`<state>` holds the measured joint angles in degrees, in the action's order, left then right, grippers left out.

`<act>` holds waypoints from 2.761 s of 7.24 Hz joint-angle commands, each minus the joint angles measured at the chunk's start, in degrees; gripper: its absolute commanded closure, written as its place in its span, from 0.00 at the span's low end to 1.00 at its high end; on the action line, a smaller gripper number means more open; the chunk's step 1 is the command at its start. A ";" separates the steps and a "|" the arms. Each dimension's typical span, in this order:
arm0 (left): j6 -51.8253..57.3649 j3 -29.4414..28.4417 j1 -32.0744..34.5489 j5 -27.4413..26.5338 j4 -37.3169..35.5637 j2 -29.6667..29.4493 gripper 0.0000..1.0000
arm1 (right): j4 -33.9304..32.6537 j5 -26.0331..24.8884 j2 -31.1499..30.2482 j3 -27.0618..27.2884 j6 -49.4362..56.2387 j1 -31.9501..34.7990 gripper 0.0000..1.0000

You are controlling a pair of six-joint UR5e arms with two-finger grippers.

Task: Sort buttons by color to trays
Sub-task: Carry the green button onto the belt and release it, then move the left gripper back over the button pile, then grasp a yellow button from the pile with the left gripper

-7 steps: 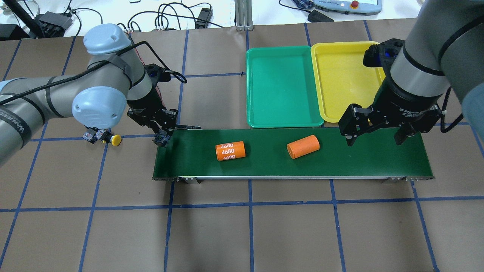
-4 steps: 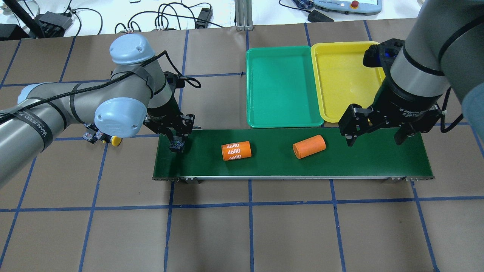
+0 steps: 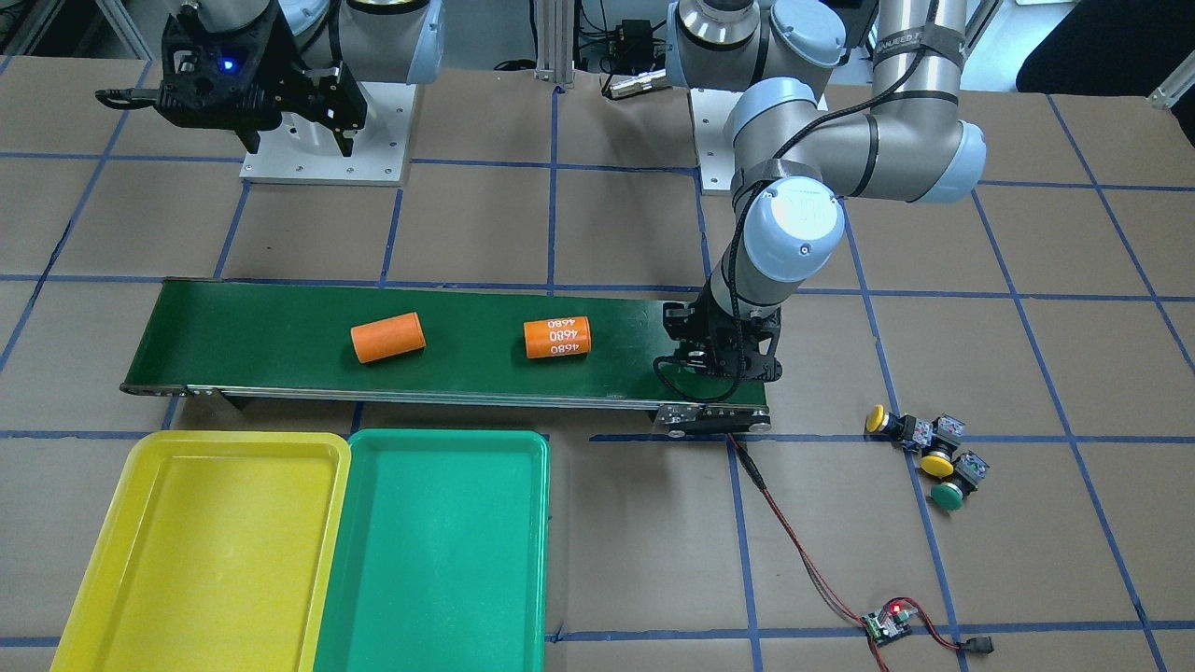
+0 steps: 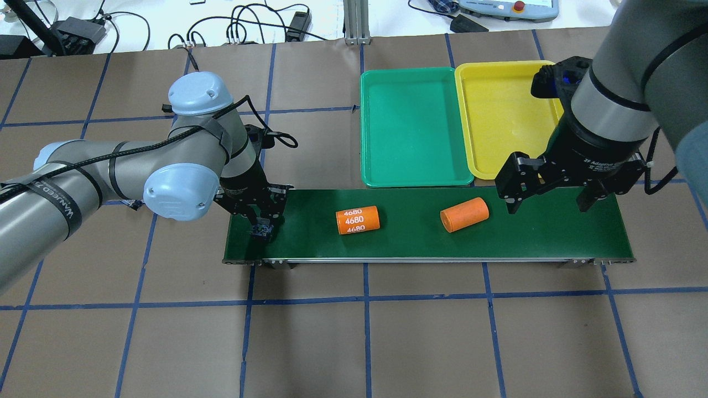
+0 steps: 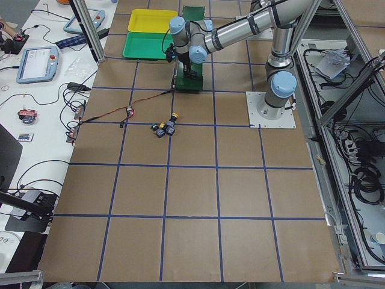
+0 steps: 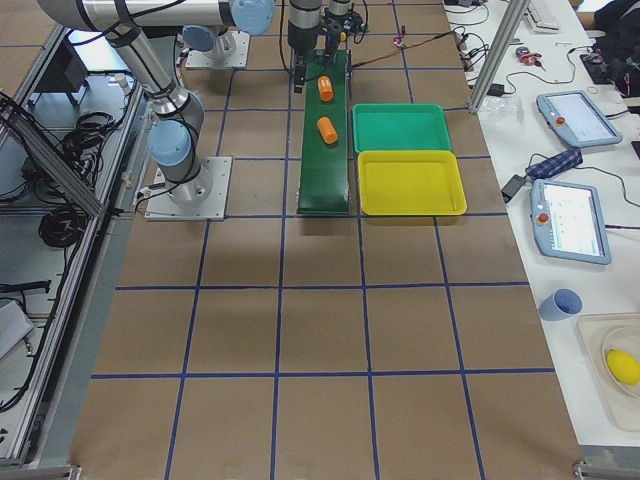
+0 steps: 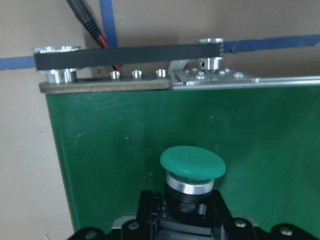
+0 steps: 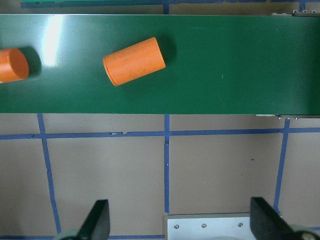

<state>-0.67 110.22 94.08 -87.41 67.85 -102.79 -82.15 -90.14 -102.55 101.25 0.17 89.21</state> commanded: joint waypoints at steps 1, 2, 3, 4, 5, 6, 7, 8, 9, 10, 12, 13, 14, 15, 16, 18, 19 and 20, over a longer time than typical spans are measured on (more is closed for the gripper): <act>-0.30 -0.09 -0.04 2.13 -0.18 -0.48 1.00 | -0.03 0.05 -0.02 0.00 0.00 0.00 0.00; -0.30 -0.09 -0.04 2.68 -0.52 -0.48 0.84 | -0.03 -0.03 0.07 0.00 0.00 0.00 0.00; -0.30 -0.18 -0.21 2.77 -0.70 -0.40 0.01 | -0.03 0.14 -0.02 0.00 0.00 0.00 0.00; -0.21 -0.62 -0.91 3.03 -0.62 0.47 0.00 | 0.06 -0.03 -0.02 0.00 0.00 0.00 0.00; -0.21 -2.71 -1.53 2.86 0.17 0.48 0.00 | -0.03 0.05 -0.02 0.00 0.00 0.00 0.00; -0.21 -4.91 -2.14 2.86 1.57 0.39 0.00 | -0.03 0.05 -0.02 0.00 0.00 0.00 0.00; -0.12 -6.49 -3.37 2.77 2.54 0.39 0.00 | -0.03 0.05 0.07 0.00 0.09 0.00 0.00; -0.12 -7.29 -4.51 2.94 3.68 0.39 0.00 | -0.20 1.18 -0.02 0.00 0.00 0.00 0.00; -0.12 -7.47 -4.43 2.94 3.78 0.39 0.00 | -0.55 1.11 -0.02 -0.09 -0.08 0.00 0.00; -0.12 -7.48 -4.52 2.94 3.95 0.57 0.00 | -1.08 1.46 0.24 0.00 -0.17 0.00 0.00; -0.03 -7.48 -4.26 2.94 4.04 0.57 0.00 | -1.78 1.37 0.33 -0.09 -0.61 -0.09 0.00; 0.49 -7.48 -4.52 2.86 4.22 0.22 0.00 | -1.70 1.37 0.42 0.00 -0.61 -0.09 0.00; 0.75 -7.65 -4.78 2.86 4.31 0.48 0.00 | -1.96 1.55 1.20 0.09 -0.61 0.00 0.00; 2.15 -7.65 -5.83 2.51 4.31 -0.04 0.00 | -2.05 1.46 3.04 -0.52 -0.70 -0.35 0.00; 5.47 -7.39 -9.32 2.33 4.48 -0.22 0.00 | -2.31 1.46 3.41 -0.70 -0.96 -0.35 0.00; 8.04 -7.47 -20.54 -0.38 3.61 -1.44 0.00 | -6.70 1.02 5.25 -0.44 -0.96 -0.35 0.00; 5.88 -7.56 -26.26 -0.40 0.82 -3.37 0.00 | -6.71 0.50 5.52 -0.44 -0.09 -0.35 0.00; 3.94 -7.56 -30.41 -0.92 -3.21 -4.95 0.00 | -6.88 1.10 5.34 -0.35 -0.87 -0.35 0.00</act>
<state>5.09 102.72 69.32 -87.74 68.49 -105.88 -88.68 -89.31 -97.29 100.86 -0.35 88.86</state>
